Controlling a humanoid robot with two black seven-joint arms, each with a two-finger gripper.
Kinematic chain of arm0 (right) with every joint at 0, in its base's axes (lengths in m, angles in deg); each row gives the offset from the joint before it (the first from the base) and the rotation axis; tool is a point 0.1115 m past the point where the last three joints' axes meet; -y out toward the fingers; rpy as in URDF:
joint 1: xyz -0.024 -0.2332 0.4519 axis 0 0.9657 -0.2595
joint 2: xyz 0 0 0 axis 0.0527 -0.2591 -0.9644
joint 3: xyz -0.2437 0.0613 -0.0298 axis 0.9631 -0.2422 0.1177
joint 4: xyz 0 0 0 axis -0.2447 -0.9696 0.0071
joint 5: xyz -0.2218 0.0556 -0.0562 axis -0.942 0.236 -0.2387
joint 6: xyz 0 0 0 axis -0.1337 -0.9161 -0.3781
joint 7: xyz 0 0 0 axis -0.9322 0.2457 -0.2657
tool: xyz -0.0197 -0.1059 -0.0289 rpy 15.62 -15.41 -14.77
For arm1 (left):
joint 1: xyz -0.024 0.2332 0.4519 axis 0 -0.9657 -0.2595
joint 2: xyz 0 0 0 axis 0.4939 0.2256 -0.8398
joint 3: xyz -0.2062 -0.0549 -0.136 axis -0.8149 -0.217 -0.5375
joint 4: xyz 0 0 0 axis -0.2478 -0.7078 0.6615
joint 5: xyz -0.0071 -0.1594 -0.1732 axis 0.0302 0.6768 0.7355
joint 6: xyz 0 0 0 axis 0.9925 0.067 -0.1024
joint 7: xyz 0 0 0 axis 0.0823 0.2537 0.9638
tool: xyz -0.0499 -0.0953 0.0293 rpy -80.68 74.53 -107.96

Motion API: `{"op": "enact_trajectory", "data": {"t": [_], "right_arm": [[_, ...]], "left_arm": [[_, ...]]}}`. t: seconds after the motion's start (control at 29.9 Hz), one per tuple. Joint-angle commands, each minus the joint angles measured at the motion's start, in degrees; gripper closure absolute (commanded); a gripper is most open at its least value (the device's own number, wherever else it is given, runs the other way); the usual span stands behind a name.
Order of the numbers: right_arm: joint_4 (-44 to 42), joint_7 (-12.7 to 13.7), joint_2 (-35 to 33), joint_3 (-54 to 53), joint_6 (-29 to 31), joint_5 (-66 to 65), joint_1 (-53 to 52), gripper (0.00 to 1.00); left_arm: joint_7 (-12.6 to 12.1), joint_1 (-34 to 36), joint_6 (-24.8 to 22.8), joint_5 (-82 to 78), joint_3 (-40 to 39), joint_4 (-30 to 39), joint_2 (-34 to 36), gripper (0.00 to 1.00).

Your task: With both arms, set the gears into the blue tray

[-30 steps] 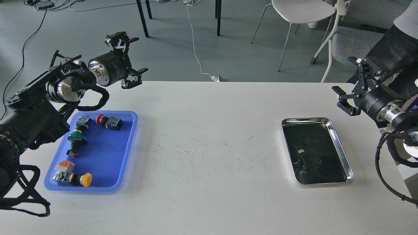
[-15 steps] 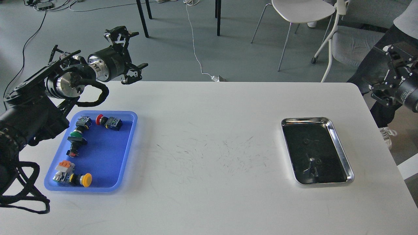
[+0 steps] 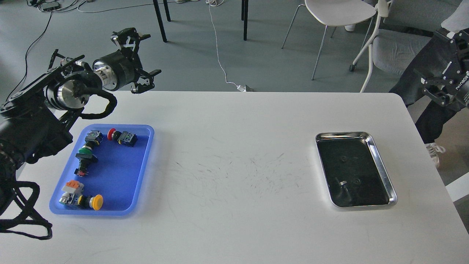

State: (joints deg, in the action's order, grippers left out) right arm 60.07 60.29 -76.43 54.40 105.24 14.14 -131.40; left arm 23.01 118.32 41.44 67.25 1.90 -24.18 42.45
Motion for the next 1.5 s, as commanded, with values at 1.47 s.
{"op": "enact_trajectory", "data": {"t": [1.47], "right_arm": [[2.83,-3.24,0.27,6.66,0.42,-57.96,-3.66,0.06]], "left_arm": [[0.09,0.1,0.19,0.18,-0.87,0.08,-0.13,0.01]]}}
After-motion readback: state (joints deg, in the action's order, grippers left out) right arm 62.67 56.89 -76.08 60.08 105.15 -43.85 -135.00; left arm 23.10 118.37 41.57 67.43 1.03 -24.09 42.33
